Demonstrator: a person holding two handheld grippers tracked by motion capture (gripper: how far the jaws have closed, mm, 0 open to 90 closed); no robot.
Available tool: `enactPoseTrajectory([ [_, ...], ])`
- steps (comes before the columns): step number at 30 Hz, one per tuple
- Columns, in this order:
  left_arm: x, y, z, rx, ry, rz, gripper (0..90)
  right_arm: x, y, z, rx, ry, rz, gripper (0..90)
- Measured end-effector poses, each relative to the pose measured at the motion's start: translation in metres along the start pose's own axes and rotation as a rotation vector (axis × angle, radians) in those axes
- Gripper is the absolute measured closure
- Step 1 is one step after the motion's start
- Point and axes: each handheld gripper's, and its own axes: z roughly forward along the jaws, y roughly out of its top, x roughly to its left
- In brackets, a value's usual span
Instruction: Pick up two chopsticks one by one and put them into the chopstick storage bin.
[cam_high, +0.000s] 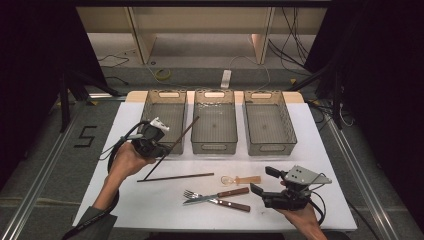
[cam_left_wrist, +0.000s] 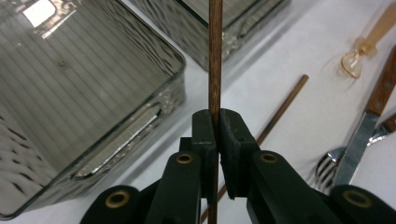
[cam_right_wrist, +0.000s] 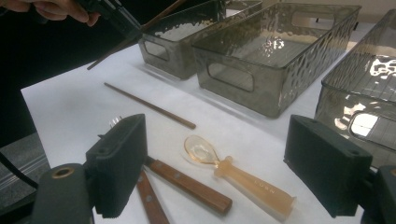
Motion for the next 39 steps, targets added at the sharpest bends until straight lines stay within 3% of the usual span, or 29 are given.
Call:
enactPoseTrajectory([
  [8,0.01,0.006,-0.002,-0.03,0.011,-0.04,84.3,0.0,0.0,0.0,-0.007,-0.008,0.001,19.5],
  [17,0.024,0.023,-0.011,-0.061,0.052,-0.065,84.3,-0.001,0.0,-0.001,-0.007,-0.008,0.002,19.3],
  [27,0.049,0.043,-0.02,-0.11,0.122,-0.117,84.3,0.0,0.0,-0.001,-0.007,-0.006,0.002,19.1],
  [39,0.079,0.054,-0.017,-0.162,0.159,-0.193,84.3,0.0,0.0,0.0,-0.004,0.0,0.001,19.1],
])
